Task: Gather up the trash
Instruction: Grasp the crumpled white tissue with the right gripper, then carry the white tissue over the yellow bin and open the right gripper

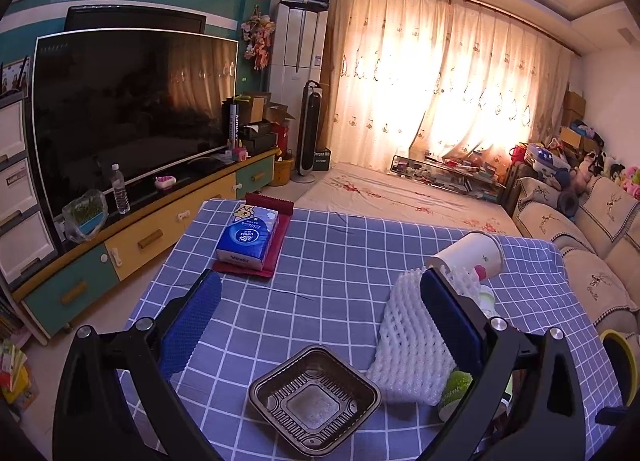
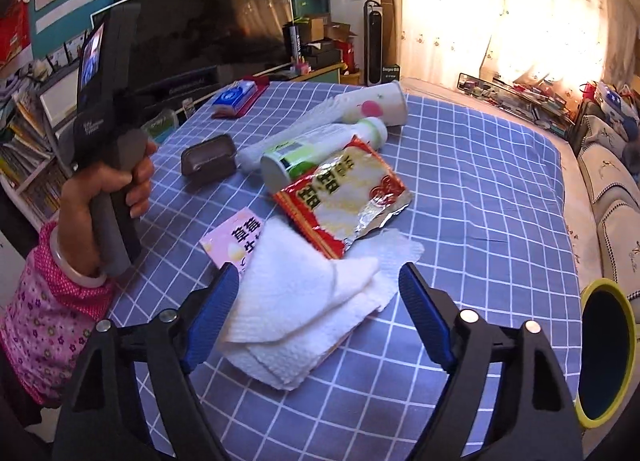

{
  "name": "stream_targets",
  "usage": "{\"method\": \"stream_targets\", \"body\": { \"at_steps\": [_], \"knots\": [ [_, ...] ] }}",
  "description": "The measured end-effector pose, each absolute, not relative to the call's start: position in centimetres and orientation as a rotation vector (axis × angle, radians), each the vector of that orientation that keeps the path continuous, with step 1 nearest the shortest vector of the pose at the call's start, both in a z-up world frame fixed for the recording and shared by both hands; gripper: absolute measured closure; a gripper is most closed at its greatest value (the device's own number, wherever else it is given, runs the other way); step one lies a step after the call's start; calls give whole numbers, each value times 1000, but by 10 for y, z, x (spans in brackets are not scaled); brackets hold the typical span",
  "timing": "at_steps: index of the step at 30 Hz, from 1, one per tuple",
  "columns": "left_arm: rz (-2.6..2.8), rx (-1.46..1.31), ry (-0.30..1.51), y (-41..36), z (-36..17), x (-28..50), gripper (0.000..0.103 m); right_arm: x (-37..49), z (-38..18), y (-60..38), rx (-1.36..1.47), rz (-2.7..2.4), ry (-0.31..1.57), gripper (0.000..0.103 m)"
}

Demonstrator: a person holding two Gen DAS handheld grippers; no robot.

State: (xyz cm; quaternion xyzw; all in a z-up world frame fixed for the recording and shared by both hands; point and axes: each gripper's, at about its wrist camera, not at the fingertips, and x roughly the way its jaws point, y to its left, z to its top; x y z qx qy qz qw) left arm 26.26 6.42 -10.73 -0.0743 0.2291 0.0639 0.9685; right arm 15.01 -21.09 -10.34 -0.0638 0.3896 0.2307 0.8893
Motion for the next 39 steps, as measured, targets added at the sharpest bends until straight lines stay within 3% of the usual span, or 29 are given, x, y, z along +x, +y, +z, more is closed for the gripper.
{"method": "stream_targets", "body": {
  "at_steps": [3, 9, 10, 11, 39],
  "knots": [
    [121, -161, 472, 64, -108, 263, 5, 152, -112, -206, -154, 467, 845, 34],
    [112, -169, 487, 64, -111, 266, 5, 156, -116, -211, -148, 469, 873, 63],
    [109, -170, 489, 63, -111, 266, 5, 157, -115, -213, -137, 472, 873, 75],
    [107, -169, 489, 63, -111, 265, 5, 158, -112, -216, -122, 476, 866, 98],
    [104, -151, 509, 58, -116, 270, 5, 143, 20, -279, -82, 414, 506, 99]
  ]
}}
